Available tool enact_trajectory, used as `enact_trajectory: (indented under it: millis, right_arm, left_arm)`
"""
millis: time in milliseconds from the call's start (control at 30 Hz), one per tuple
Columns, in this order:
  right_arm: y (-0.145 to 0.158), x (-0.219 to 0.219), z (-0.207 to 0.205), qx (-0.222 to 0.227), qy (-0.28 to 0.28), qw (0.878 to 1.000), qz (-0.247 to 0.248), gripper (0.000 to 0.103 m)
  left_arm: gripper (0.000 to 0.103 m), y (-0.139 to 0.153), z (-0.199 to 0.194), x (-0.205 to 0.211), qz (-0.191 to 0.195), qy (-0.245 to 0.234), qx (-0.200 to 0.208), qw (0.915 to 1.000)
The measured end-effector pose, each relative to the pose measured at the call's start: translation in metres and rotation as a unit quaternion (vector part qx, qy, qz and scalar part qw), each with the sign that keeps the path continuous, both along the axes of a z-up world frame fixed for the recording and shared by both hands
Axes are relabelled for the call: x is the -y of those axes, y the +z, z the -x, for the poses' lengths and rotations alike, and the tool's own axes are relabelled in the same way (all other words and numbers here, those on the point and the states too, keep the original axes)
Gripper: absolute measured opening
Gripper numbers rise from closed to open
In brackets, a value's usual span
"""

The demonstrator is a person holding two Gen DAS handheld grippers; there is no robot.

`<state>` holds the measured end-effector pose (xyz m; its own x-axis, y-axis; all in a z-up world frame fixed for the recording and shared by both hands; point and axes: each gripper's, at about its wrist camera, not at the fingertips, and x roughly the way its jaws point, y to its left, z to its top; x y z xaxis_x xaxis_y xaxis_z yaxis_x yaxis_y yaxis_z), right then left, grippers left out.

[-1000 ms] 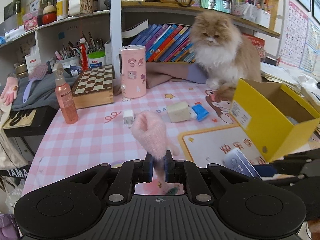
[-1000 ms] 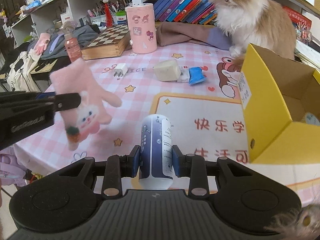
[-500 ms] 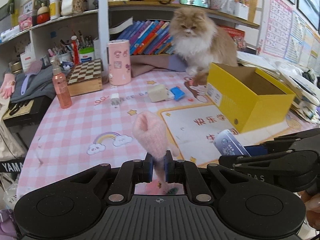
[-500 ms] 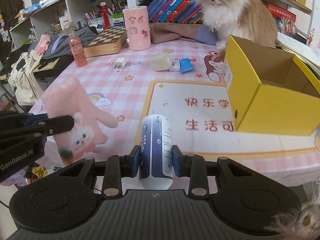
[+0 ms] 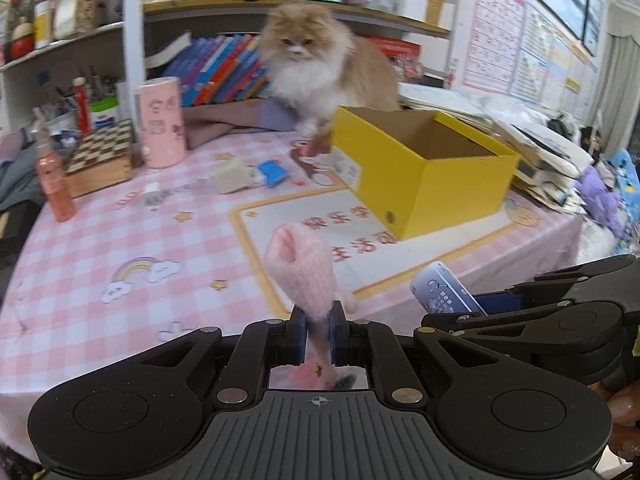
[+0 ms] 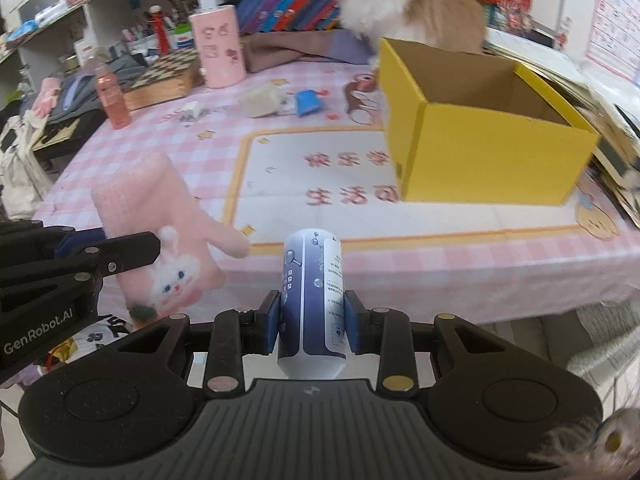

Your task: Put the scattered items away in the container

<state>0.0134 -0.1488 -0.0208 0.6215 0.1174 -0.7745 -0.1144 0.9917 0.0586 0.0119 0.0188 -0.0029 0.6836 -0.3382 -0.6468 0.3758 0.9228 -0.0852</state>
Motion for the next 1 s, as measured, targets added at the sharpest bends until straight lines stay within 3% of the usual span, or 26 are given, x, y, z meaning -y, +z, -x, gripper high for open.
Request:
enact_trajectory:
  millis: [500,1000]
  right_arm:
    - [-0.008,0.070,0.019,-0.020,-0.099,0.995,0.010,0.031]
    - [-0.010,0.129,0.003,-0.028,-0.123,0.992,0.004,0.031]
  left_arm:
    - [0.010,-0.007,-0.009,0.076,0.005,-0.108,-0.012,0.9941]
    - [0.010,-0.009,-0.025,0.137,-0.003,-0.137,-0.020,0.9904]
